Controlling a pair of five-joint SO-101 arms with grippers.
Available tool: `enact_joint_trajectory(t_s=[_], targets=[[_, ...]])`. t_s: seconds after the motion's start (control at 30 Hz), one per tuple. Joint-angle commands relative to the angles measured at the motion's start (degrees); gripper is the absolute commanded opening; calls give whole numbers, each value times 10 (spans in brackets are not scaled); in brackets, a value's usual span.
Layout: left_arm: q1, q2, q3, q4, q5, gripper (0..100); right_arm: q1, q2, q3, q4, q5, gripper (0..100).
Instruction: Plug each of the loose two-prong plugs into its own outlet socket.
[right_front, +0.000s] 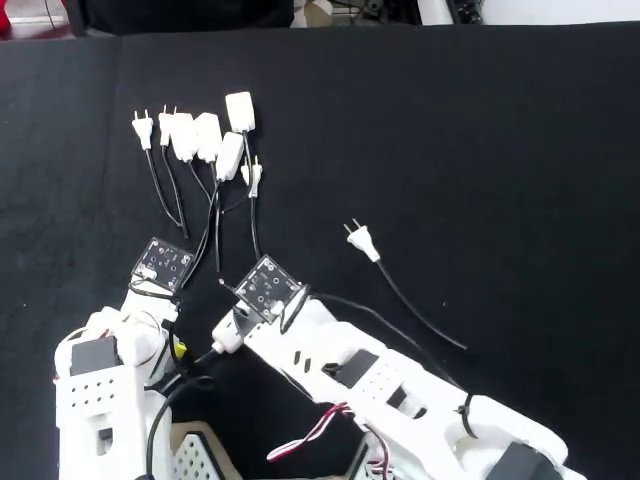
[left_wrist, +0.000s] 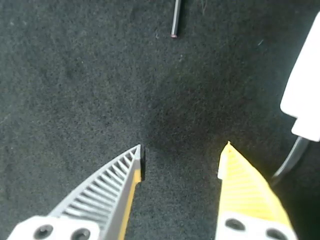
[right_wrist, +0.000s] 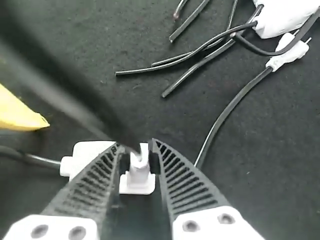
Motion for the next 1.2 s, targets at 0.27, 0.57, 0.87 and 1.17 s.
enact_joint_trajectory(t_s=[0.27, 0.57, 0.87, 1.17], targets=[[3, -4, -4, 4, -3, 252, 137, 24, -63, 114, 60, 12], [5, -4, -4, 4, -3, 252, 318, -15, -48, 116, 168, 12], [5, -4, -4, 4, -3, 252, 527, -39, -65, 94, 306, 12], [6, -4, -4, 4, -3, 252, 706, -36, -73, -31, 389, 12]])
